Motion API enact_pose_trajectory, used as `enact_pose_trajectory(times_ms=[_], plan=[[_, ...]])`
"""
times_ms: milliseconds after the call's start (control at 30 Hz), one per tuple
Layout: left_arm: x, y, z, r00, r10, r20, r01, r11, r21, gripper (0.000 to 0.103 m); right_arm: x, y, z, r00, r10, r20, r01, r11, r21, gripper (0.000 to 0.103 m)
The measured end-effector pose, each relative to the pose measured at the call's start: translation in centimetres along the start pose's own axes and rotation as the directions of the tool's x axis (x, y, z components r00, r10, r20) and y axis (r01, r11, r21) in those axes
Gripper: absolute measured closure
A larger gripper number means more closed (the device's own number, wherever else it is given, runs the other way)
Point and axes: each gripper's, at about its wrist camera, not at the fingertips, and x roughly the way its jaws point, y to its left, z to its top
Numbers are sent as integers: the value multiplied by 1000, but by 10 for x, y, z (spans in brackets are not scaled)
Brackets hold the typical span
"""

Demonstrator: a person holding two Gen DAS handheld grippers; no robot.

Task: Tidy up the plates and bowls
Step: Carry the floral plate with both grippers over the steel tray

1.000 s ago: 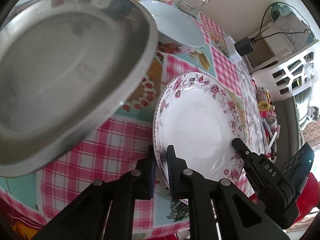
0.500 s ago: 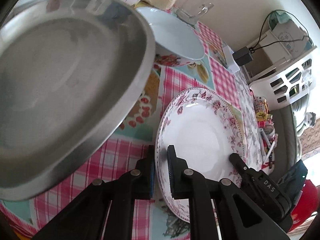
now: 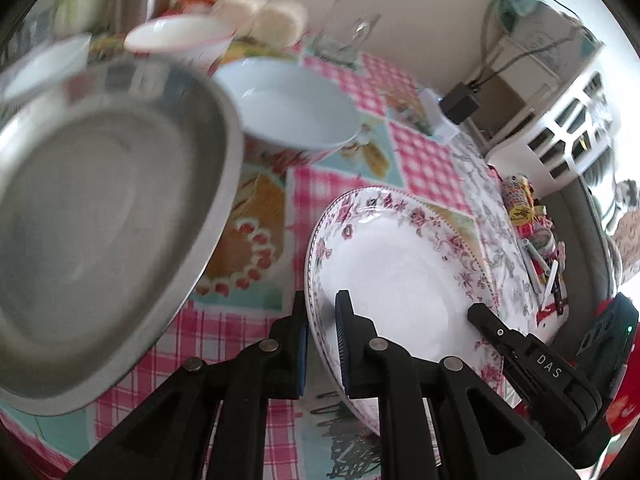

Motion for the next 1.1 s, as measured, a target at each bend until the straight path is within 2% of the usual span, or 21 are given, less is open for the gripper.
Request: enact_pose_trajectory(times_ms=[267, 533, 833, 1100], plan=[[-18, -8, 7, 998, -63, 27, 62, 998, 33, 90, -24, 1, 6, 997, 22, 74, -22, 1000, 3, 95], [-46, 1, 22, 994, -95, 61, 94, 995, 18, 90, -50, 29, 13, 987, 64, 148, -59, 998, -39, 95], [-73, 47, 48, 985, -154, 83, 160, 985, -63, 89, -58, 92, 11, 979, 78, 189, -54, 990, -129, 94], [-96, 111, 71, 977, -180, 117, 198, 967, -161, 89, -44, 157, -1, 978, 113, 178, -73, 974, -214, 94]])
